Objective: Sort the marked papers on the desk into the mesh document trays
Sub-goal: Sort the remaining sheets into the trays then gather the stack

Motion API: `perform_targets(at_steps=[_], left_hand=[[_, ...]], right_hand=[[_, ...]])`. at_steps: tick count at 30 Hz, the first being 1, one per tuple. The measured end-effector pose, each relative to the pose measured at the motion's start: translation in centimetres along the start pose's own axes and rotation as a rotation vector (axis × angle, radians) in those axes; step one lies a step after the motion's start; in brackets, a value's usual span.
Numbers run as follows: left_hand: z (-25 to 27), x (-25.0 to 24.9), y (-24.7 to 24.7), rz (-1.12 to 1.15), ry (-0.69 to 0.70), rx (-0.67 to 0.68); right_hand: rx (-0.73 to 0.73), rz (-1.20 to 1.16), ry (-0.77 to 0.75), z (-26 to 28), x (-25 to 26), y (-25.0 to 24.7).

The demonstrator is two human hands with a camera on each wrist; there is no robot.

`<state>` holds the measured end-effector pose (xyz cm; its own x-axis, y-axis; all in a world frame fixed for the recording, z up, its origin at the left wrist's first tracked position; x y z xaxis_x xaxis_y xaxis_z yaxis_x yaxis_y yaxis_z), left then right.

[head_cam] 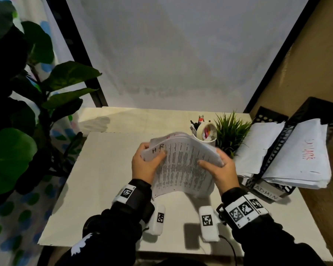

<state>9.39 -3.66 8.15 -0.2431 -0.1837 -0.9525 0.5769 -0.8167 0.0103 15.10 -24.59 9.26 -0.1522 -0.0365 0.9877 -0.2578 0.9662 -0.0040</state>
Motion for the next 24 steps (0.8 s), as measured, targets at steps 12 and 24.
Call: perform_targets(at_steps=[12,24], left_hand=[[0.8,8.3,0.0,-0.294,-0.343,0.047],[1.5,-7.0,3.2,-0.67,0.312,0.217]], right_hand=[[-0.119,0.091,0.354,3.7,-6.7,-2.7],[-0.624,-0.093,0.529,3.6,-6.2,-10.5]])
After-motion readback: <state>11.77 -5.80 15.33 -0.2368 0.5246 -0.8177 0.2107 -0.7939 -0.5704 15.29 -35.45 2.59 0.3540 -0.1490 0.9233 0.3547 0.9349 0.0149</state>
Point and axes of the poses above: each hand's wrist, its own z-axis away from the middle knuckle, its own y-axis out of the palm, x = y × z, the point moved 4 cm from there along -z, towards the middle knuckle, and after that the axes turned 13 degrees about -y, right-handed, at the moved point
